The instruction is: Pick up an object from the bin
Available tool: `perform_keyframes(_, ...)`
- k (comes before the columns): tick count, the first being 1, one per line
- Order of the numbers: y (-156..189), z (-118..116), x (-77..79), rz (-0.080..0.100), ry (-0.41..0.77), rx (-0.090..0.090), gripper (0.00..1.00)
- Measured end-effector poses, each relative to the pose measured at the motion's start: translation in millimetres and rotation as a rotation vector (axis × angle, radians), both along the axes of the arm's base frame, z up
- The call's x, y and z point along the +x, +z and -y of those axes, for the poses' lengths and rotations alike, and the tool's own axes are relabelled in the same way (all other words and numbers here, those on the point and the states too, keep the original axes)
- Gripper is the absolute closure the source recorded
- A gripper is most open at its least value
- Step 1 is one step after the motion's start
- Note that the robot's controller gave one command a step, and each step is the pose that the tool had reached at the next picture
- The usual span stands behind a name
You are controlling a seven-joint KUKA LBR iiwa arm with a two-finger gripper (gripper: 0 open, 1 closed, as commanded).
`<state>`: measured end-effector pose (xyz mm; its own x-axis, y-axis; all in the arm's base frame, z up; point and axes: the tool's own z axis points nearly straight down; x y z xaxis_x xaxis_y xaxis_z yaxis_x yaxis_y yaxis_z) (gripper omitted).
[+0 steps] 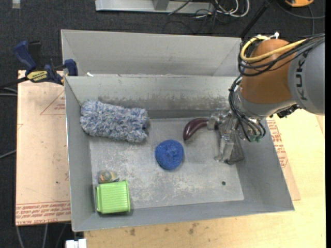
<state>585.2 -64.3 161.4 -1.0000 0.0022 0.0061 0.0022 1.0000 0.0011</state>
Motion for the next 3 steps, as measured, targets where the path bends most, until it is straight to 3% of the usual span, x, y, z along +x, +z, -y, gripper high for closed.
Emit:
perform_keyframes(1,5,0,1.3,0.007,0.001,-0.001,0.0)
perform_keyframes(2,-23,-30,19.4,0.015,0.063,-0.004,0.0)
perform_keyframes(3,-72,-55,5.3,0.009,0.181,0.002,0.0)
